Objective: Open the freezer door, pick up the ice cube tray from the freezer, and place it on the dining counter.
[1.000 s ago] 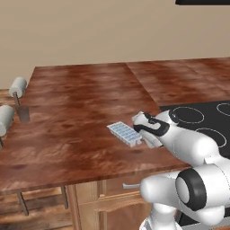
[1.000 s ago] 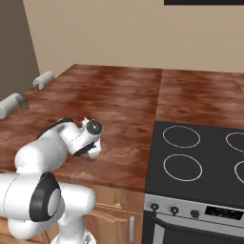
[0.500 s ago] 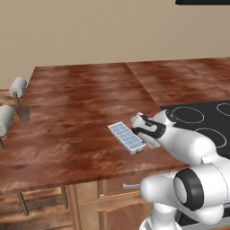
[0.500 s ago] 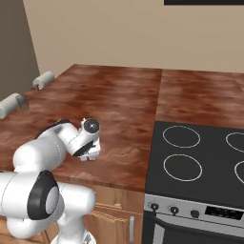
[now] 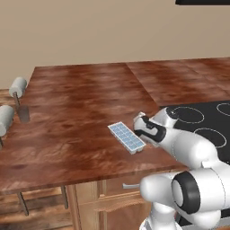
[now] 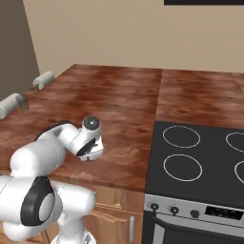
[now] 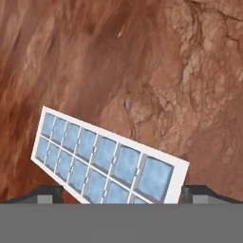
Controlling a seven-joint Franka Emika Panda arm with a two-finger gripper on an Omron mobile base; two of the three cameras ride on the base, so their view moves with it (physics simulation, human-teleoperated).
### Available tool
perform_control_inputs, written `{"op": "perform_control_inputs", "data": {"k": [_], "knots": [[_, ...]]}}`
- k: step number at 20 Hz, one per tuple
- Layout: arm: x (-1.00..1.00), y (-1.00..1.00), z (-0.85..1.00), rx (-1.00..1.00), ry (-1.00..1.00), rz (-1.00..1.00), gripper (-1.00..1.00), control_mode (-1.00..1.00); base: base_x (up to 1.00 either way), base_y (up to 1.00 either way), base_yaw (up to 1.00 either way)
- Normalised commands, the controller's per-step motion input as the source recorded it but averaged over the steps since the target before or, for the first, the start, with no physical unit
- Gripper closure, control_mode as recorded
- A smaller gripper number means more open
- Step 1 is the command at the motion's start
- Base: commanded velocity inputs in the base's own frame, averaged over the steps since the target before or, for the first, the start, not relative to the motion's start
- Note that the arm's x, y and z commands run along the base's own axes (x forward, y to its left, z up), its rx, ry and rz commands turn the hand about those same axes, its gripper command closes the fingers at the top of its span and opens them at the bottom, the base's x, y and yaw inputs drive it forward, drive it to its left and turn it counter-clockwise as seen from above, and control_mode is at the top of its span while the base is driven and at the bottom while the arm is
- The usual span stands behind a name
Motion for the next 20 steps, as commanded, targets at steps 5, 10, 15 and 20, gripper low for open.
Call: {"op": "perform_control_inputs", "data": {"k": [5,10,15,20], "knots": [[-0.26,-0.1,0.5,0.0,0.05,0.0,-1.0,-1.0,0.0,0.0,0.0],[-0.69,0.02,0.72,-0.06,0.01,0.01,-1.0,-1.0,0.0,0.0,0.0],[-0.92,0.19,0.8,-0.12,0.0,0.06,-1.0,-1.0,0.0,0.0,0.0],[-0.9,0.33,0.76,-0.13,0.0,0.09,-1.0,-1.0,0.0,0.0,0.0]]}}
